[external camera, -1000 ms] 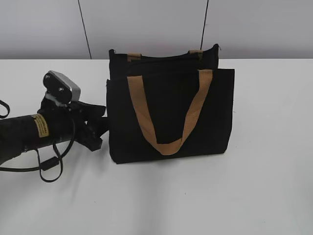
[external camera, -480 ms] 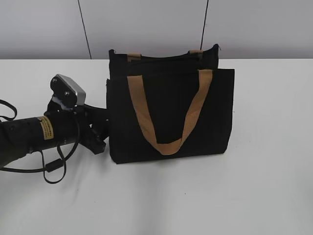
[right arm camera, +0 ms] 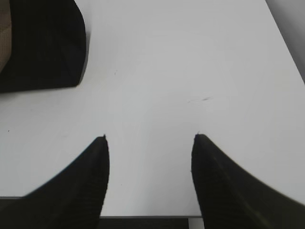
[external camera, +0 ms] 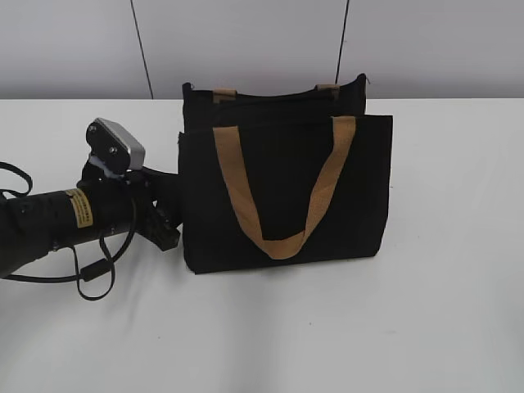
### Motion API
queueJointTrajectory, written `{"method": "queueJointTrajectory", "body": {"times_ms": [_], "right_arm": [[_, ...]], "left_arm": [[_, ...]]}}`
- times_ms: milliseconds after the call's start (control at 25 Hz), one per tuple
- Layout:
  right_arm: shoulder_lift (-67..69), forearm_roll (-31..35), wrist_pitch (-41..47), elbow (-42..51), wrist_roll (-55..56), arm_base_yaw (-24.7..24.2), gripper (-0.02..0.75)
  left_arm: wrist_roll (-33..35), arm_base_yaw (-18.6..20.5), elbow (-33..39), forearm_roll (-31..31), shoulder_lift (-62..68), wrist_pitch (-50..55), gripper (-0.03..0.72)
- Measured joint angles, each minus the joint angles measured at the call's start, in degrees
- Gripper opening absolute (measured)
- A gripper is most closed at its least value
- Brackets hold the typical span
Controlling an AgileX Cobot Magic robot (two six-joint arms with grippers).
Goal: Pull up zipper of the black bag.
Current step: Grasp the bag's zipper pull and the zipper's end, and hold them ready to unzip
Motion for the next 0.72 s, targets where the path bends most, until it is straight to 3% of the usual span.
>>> {"method": "queueJointTrajectory", "body": {"times_ms": [240, 520, 720], "right_arm": [[0.00, 0.00, 0.00, 0.00, 0.00, 0.00, 0.434], [0.00, 0.00, 0.00, 0.00, 0.00, 0.00, 0.434], [0.00, 0.00, 0.00, 0.00, 0.00, 0.00, 0.434]], "left_arm": [[0.00, 0.00, 0.00, 0.00, 0.00, -0.11, 0.295], [0.00, 0.00, 0.00, 0.00, 0.00, -0.33, 0.147], [-0.60, 0.00, 0.00, -0.05, 0.00, -0.21, 0.000]]}}
